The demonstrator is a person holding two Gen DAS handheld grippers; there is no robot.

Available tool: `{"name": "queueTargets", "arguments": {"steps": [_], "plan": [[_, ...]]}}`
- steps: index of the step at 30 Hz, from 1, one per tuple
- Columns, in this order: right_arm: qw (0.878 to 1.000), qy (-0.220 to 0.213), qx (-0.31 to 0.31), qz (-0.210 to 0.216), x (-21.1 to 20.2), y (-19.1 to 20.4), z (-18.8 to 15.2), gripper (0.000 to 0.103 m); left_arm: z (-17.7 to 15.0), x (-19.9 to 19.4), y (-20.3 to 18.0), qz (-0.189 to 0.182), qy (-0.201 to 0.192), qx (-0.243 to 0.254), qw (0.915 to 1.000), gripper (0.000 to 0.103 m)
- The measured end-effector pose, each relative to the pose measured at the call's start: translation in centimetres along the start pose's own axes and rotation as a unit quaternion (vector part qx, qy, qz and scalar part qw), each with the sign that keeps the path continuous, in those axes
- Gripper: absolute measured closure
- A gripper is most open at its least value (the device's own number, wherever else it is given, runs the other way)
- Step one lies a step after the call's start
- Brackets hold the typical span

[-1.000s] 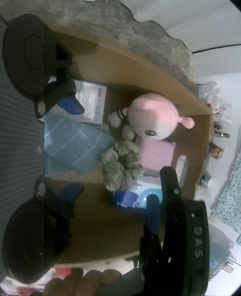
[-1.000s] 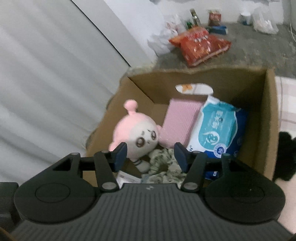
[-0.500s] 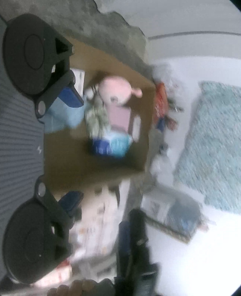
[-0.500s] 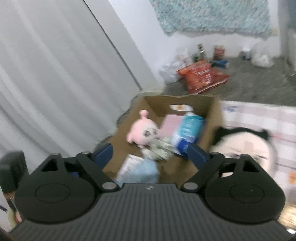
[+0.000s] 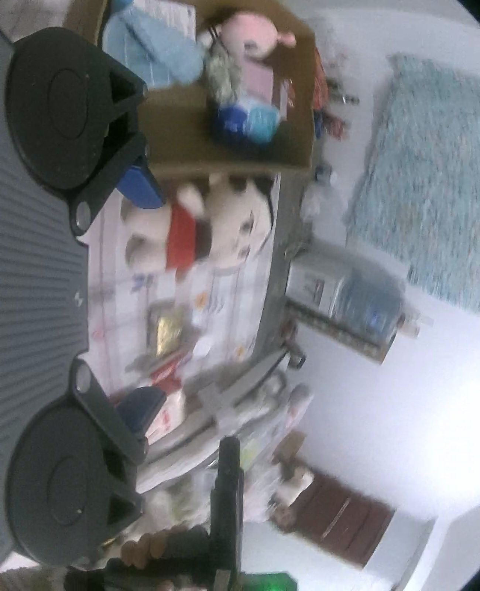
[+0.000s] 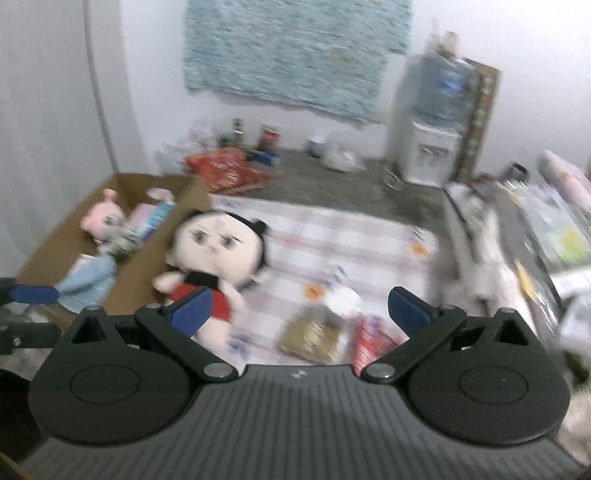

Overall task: Organize soft objects
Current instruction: 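Withdraw both tools from the box back over the table, then grasp the gold LOVE tissue pack with the left tool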

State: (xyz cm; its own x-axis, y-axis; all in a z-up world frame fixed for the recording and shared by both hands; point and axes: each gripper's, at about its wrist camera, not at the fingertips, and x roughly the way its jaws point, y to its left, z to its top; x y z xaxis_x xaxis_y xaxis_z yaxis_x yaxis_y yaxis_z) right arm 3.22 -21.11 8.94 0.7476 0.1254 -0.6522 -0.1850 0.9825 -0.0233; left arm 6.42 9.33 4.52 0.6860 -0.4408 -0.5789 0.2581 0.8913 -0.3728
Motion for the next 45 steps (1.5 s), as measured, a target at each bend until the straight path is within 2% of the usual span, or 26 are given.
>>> {"name": "queueTargets", "arguments": {"steps": [3, 5, 7, 10, 13, 20, 25, 31, 33, 35, 37, 38, 39, 41, 43, 45], "plan": [[1.000, 0.005, 0.025, 0.003, 0.2, -2.0, -2.6, 0.001, -1.3, 1.0, -2.3, -0.018, 0.000, 0.030, 0.9994, 0.000], [0.999, -0.015, 0.030, 0.008, 0.1, -3.0, -4.6, 0.001, -2.2, 1.8, -3.9, -0.029, -0.003, 0.050, 0.9983, 0.000], [0.999, -0.035, 0.027, -0.006, 0.3, -4.0, -6.5, 0.001, -3.1, 2.9, -5.4, -0.037, -0.012, 0.073, 0.9966, 0.000], [0.998, -0.048, 0.022, -0.037, 2.1, -4.5, -8.5, 0.001, -3.9, 5.5, -7.6, -0.021, -0.012, 0.098, 0.9949, 0.000], [0.997, -0.047, 0.045, -0.039, 3.5, -5.5, -10.0, 0.001, -3.9, 8.2, -9.1, -0.009, -0.002, 0.111, 0.9938, 0.000], [0.988, -0.077, 0.132, -0.018, 4.2, -9.2, -13.2, 0.001, -2.2, 16.4, -10.7, 0.000, 0.061, 0.099, 0.9932, 0.002], [0.983, -0.086, 0.159, -0.018, 4.1, -11.0, -14.8, 0.001, -1.3, 23.0, -11.6, 0.028, 0.106, 0.108, 0.9881, 0.010], [0.981, -0.088, 0.173, -0.009, 4.4, -12.3, -15.6, 0.001, -1.1, 28.4, -11.3, 0.060, 0.154, 0.093, 0.9818, 0.011], [0.981, -0.089, 0.175, -0.005, 4.6, -12.4, -15.6, 0.001, -1.2, 29.5, -11.3, 0.061, 0.163, 0.088, 0.9807, 0.014], [0.980, -0.090, 0.178, -0.002, 4.7, -12.5, -15.7, 0.001, -1.4, 30.4, -11.4, 0.070, 0.169, 0.088, 0.9791, 0.031], [0.980, -0.091, 0.179, 0.002, 4.8, -12.4, -15.7, 0.001, -1.6, 31.2, -11.3, 0.080, 0.176, 0.090, 0.9771, 0.032], [0.980, -0.091, 0.179, 0.003, 4.8, -12.4, -15.7, 0.001, -1.6, 31.5, -11.3, 0.083, 0.179, 0.089, 0.9764, 0.037], [0.980, -0.091, 0.179, 0.004, 4.8, -12.4, -15.7, 0.001, -1.6, 31.6, -11.1, 0.082, 0.178, 0.086, 0.9769, 0.040], [0.980, -0.090, 0.179, 0.005, 4.6, -12.3, -15.7, 0.001, -1.6, 31.1, -11.0, 0.085, 0.170, 0.086, 0.9780, 0.054], [0.980, -0.090, 0.180, 0.007, 4.5, -12.3, -15.7, 0.001, -1.6, 30.5, -11.1, 0.085, 0.171, 0.097, 0.9767, 0.062], [0.980, -0.088, 0.180, 0.009, 4.3, -12.2, -15.7, 0.001, -1.8, 29.5, -10.9, 0.073, 0.180, 0.103, 0.9754, 0.064]]}}
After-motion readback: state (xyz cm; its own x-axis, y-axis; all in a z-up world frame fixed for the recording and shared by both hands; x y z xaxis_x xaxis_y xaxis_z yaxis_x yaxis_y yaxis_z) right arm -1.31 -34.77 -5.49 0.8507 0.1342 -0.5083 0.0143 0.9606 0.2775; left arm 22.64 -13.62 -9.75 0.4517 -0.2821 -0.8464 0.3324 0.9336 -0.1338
